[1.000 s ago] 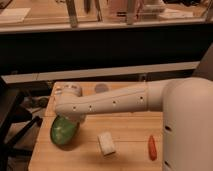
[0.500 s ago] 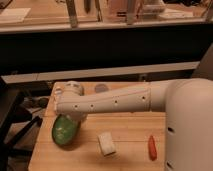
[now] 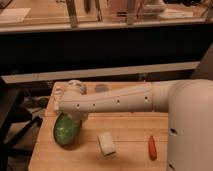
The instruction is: Pick up the ceramic bowl
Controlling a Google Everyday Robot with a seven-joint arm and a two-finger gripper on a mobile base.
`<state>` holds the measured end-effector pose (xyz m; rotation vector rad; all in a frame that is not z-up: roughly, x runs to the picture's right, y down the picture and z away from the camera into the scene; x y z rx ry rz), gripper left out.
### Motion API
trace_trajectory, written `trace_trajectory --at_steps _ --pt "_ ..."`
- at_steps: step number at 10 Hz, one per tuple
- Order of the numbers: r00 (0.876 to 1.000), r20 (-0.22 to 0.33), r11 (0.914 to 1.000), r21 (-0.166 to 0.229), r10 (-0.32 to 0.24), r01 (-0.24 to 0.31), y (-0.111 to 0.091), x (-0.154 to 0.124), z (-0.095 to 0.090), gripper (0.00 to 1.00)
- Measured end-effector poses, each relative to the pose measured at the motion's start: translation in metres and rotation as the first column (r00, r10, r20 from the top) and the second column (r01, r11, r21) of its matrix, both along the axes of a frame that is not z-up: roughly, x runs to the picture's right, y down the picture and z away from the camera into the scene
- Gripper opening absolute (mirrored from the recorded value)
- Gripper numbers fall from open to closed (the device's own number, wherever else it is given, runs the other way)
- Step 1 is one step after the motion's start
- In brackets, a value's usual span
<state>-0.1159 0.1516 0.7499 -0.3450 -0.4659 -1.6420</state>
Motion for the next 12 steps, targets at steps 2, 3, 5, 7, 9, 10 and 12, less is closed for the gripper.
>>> trace_trajectory --at_steps 2,3,5,7,9,10,12 --pt "1.0 0.005 1.0 0.001 -0.009 0.009 -0.001 0.002 0.0 0.01" --pt "1.0 0.008 0.9999 0.002 -0.014 0.014 -0.002 0.004 0.0 0.01" --pt "1.0 0.014 0.9998 0.003 -0.02 0.02 -0.003 0.006 0.0 0.01" --pt "0.999 0.021 0.9996 0.006 -0.028 0.028 -0.005 0.008 0.0 0.01" --pt "0.999 0.029 0.9993 0.011 -0.035 0.035 -0.007 0.011 0.0 0.01" --pt "0.999 0.034 0.9991 0.013 -0.04 0.04 -0.008 0.013 0.0 0.01" --pt "0.998 0.041 0.9988 0.017 -0.047 0.046 -0.009 0.015 0.0 0.01"
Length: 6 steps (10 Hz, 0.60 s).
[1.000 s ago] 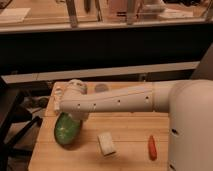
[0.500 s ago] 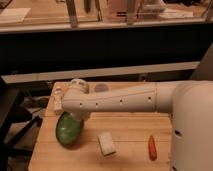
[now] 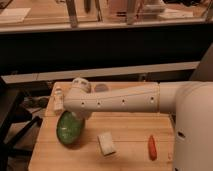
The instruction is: Pick up the ceramic bowl
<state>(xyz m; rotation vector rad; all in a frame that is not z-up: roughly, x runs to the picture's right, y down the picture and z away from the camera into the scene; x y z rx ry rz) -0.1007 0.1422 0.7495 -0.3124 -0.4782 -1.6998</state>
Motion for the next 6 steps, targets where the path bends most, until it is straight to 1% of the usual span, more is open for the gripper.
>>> trace_trajectory --at_steps 6 --pt "1.0 0.023 0.9997 0.013 -0.019 0.019 -0.0057 0.01 -0.001 0.01"
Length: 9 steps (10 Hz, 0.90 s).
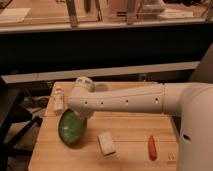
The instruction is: Pick up the ceramic bowl
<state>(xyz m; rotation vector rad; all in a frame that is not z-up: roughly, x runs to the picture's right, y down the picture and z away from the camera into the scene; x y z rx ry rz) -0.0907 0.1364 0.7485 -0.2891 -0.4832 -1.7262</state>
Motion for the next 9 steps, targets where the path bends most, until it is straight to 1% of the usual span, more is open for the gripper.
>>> trace_trajectory --at_steps 9 --pt "1.0 0.017 0.9999 0.013 -0.011 0.011 -0.011 0.014 0.002 0.01"
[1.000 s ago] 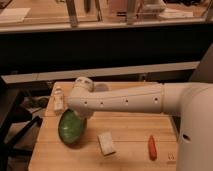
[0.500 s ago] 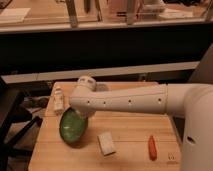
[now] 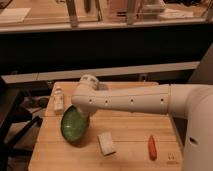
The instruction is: Pick up the ceramic bowl
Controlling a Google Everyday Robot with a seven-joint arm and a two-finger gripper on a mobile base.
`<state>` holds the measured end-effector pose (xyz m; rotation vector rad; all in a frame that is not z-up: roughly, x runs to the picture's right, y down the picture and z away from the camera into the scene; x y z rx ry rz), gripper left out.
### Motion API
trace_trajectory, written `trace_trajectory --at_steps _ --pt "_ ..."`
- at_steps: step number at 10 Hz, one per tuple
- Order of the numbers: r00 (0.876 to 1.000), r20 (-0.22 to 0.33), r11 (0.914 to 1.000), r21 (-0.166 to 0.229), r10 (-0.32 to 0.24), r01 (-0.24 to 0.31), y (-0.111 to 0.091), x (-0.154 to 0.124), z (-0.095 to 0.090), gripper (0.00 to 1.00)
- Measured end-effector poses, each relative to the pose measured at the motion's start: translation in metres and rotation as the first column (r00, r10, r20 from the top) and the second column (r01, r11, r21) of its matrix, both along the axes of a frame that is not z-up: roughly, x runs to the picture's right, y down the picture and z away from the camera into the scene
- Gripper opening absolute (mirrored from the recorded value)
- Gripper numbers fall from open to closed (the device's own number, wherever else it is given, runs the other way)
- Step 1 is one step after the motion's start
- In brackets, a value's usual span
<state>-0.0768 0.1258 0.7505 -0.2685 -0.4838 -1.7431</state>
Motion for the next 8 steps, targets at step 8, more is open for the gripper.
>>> trace_trajectory --at_steps 8 --pt "1.0 0.006 0.9999 0.01 -0.01 0.01 -0.007 0.014 0.007 0.01"
